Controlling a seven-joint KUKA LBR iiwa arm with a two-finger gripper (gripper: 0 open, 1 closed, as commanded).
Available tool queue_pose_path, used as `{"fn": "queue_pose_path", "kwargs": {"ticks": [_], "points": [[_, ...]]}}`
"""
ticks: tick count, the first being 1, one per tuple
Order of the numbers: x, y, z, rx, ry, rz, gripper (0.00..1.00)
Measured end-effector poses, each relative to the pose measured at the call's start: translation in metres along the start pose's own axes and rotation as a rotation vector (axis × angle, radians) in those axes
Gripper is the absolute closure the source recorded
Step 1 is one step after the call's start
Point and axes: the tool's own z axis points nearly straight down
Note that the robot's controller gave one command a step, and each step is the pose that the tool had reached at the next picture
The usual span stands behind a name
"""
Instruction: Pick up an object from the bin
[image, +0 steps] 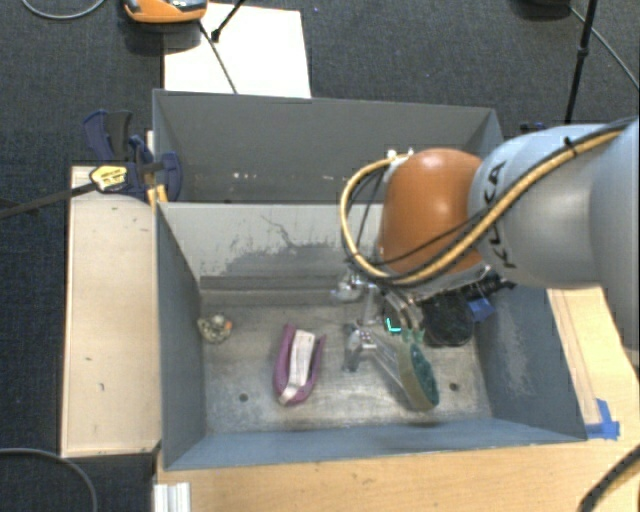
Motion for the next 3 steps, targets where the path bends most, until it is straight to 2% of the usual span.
{"fn": "queue_pose_path", "kwargs": {"ticks": [1, 2, 3], "points": [[0.010, 0.042, 0.064, 0.000, -0.012, -0.187, 0.00], [-0.020, 0.018, 0.064, -0.001, -0.014, -0.258, 0.00], [0.034, 0.061, 0.064, 0.000, -0.008, -0.542, 0.00]]}}
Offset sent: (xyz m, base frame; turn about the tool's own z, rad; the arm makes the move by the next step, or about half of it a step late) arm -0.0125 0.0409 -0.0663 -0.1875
